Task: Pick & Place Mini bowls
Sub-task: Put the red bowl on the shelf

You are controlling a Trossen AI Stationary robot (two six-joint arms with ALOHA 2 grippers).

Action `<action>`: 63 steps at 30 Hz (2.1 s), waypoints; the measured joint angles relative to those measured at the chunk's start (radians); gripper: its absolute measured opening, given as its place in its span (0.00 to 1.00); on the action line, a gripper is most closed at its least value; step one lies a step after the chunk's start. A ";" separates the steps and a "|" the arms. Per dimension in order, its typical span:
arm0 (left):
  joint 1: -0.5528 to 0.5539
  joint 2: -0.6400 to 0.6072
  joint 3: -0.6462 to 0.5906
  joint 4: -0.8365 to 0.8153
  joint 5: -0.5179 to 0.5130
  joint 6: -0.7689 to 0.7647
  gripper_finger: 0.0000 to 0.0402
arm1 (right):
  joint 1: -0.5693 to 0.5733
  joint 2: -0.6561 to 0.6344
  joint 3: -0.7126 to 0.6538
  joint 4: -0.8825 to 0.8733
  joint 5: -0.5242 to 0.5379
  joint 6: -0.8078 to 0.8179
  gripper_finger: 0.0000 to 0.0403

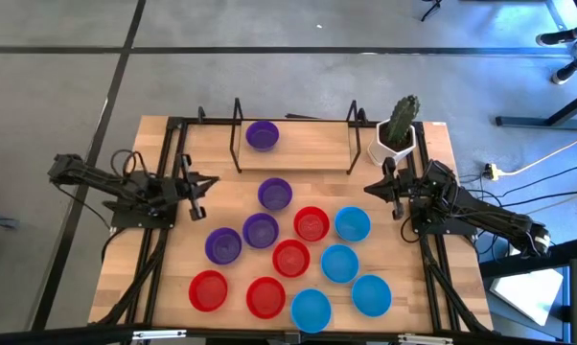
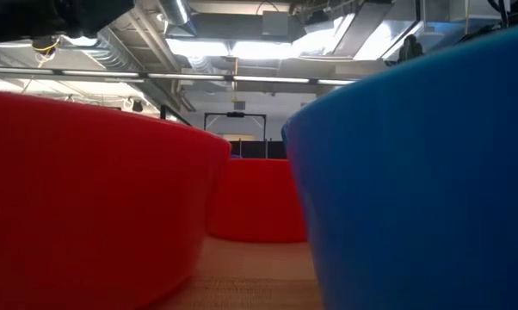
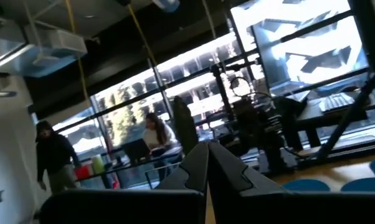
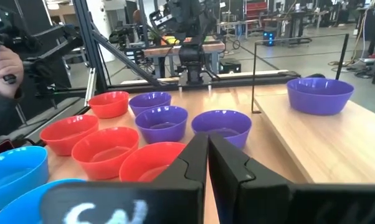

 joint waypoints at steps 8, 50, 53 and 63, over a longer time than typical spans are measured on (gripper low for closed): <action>-0.081 -0.152 0.000 -0.130 -0.074 0.010 0.00 | 0.000 0.000 0.000 -0.022 -0.005 0.009 0.04; -0.106 -0.168 0.000 -0.201 -0.221 0.000 0.02 | 0.515 0.349 0.243 0.102 0.386 0.011 0.01; -0.106 -0.168 0.000 -0.201 -0.221 -0.001 0.01 | 0.565 0.488 0.361 0.008 0.480 0.004 0.01; -0.106 -0.168 0.000 -0.204 -0.221 -0.054 0.02 | 0.581 0.965 0.862 -0.536 0.592 0.025 0.07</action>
